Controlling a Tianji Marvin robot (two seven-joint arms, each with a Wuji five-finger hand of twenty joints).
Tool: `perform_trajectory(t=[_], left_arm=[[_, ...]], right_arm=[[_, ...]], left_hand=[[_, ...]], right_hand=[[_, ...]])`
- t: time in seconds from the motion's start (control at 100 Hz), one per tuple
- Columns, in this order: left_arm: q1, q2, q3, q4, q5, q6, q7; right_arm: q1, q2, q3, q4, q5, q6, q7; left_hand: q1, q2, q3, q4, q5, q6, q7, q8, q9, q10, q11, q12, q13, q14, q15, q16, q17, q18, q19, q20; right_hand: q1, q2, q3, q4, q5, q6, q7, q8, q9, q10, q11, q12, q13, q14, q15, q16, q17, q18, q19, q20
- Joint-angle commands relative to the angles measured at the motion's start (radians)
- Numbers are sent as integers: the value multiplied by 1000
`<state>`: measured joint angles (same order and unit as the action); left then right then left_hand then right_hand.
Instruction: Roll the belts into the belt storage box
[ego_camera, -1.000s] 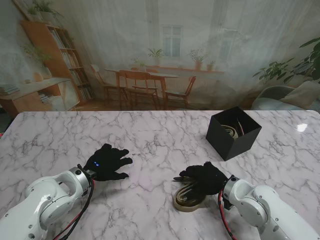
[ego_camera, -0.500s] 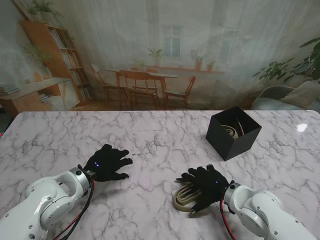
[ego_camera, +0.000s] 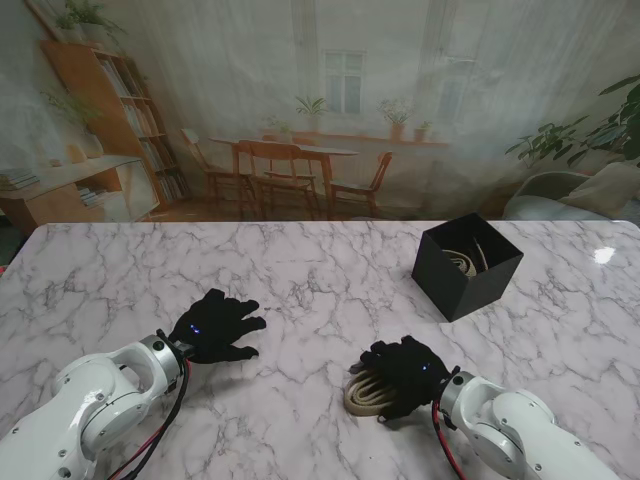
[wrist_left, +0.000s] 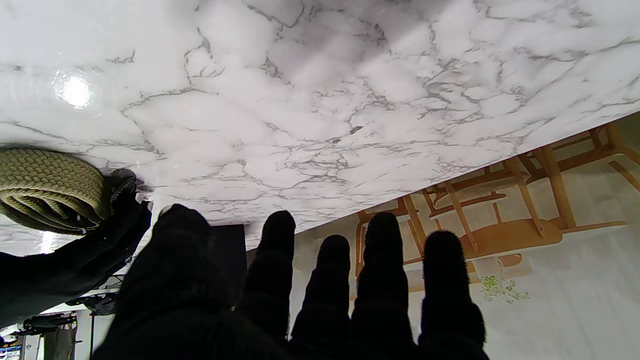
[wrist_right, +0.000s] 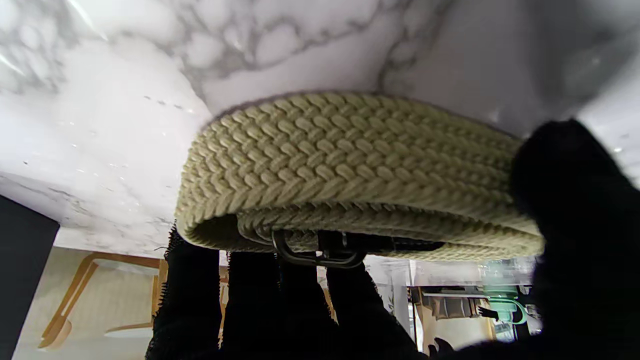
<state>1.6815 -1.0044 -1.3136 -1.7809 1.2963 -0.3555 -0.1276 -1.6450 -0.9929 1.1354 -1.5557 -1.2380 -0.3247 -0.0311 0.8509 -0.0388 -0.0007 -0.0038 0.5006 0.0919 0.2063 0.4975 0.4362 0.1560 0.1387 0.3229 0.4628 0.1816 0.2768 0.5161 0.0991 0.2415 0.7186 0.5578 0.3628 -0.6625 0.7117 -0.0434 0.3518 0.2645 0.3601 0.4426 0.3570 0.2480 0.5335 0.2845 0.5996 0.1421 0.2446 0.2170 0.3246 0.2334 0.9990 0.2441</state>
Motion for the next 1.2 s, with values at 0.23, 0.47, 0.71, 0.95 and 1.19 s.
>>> perform_trajectory(t=[0.23,0.47,0.71,0.95,1.19], left_arm=[[-2,0,4,3,-1,2,-17],[-9,0,9,7,-4,-1,-18],[-11,1,11,8,-4,0,-19],[-5,0,8,6,0,4,-17],[-3,1,5,6,2,4,-15]], right_arm=[[21,-6,-34,33,-8,29,-35],[18,-11,-39,37,13,57,-44],[15,-12,-49,36,28,87,-17],[18,-11,-68,38,29,121,7],[24,-19,-93,58,54,161,-29]], left_hand=[[5,47,-26,-15,4,4,-5,-2,-29,20,-21,-14,-5,18,-28,-7,-18,37,-20,1],[6,46,-26,-15,4,4,-5,-2,-29,19,-21,-14,-6,17,-28,-7,-18,36,-20,1],[7,47,-25,-15,5,4,-4,-2,-29,21,-21,-14,-5,19,-29,-7,-19,37,-20,1],[6,47,-26,-15,6,4,-3,-2,-28,20,-21,-14,-5,18,-29,-7,-19,36,-20,1],[6,47,-26,-15,5,4,-4,-2,-29,20,-21,-14,-6,18,-29,-7,-19,36,-21,0]], right_hand=[[46,-126,329,-80,64,-92,301,141,142,-53,191,138,162,-49,237,148,143,-73,150,84],[99,-111,380,-87,83,-119,416,142,192,-53,239,188,210,-49,362,220,269,-125,265,131],[89,-206,347,-105,90,-108,424,128,196,-35,249,199,223,-45,390,234,300,-133,259,137],[135,-215,367,-104,91,-158,526,181,232,-72,329,274,256,-83,484,293,322,-116,271,151],[249,-140,432,-156,136,-276,766,141,373,-139,426,365,385,-139,635,379,424,-111,346,175]])
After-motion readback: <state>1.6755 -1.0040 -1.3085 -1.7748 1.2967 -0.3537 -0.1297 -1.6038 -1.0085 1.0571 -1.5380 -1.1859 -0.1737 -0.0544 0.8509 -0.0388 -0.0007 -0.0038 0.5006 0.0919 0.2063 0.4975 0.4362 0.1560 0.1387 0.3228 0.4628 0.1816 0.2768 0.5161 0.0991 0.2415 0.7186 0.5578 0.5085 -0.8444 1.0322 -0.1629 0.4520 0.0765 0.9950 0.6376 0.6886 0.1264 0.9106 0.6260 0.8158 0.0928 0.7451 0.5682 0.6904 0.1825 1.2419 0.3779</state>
